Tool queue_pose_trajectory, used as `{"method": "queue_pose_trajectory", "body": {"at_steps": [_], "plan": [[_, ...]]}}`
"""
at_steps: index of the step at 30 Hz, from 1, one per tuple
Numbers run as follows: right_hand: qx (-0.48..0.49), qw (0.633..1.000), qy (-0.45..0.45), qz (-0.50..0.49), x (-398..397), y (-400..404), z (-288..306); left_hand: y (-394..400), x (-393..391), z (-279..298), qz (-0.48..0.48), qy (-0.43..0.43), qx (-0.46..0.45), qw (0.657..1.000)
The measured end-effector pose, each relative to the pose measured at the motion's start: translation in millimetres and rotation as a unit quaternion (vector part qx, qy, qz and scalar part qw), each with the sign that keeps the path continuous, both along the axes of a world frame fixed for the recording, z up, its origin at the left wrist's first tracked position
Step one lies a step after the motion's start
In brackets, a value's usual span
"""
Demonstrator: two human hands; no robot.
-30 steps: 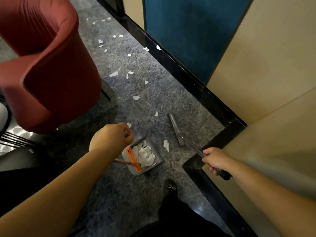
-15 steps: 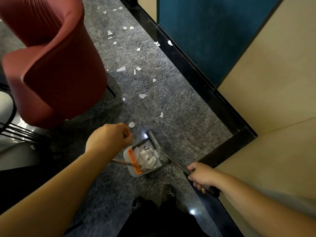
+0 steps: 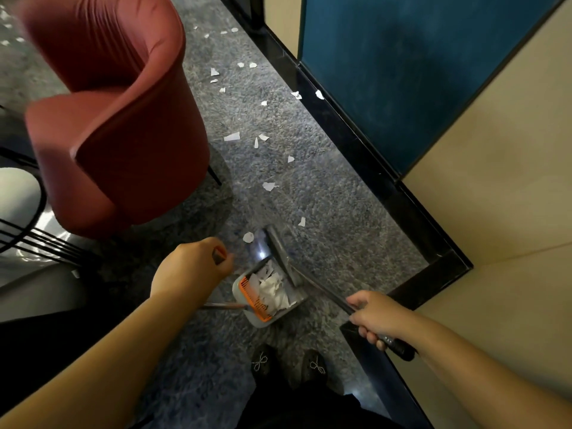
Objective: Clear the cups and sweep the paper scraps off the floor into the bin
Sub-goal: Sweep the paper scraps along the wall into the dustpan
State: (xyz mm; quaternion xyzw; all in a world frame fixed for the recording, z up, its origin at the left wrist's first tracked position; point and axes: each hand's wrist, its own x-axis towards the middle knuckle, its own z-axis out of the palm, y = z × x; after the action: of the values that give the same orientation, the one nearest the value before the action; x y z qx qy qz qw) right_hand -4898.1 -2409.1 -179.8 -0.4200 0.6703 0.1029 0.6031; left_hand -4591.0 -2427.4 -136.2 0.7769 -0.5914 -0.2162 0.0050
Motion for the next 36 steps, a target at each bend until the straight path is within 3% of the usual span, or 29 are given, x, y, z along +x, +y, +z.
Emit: {"method": "queue_pose_trajectory", "body": {"at_steps": [17, 36], "plan": [[-0.078, 0.994, 0.013, -0.072, 48, -127, -12, -41, 100, 23, 0.111, 0.000, -0.053, 0.992], [-0.078, 0.989, 0.089, 0.094, 67, -368, -69, -187, 111, 0, 0.136, -0.079, 0.044, 0.987]]}}
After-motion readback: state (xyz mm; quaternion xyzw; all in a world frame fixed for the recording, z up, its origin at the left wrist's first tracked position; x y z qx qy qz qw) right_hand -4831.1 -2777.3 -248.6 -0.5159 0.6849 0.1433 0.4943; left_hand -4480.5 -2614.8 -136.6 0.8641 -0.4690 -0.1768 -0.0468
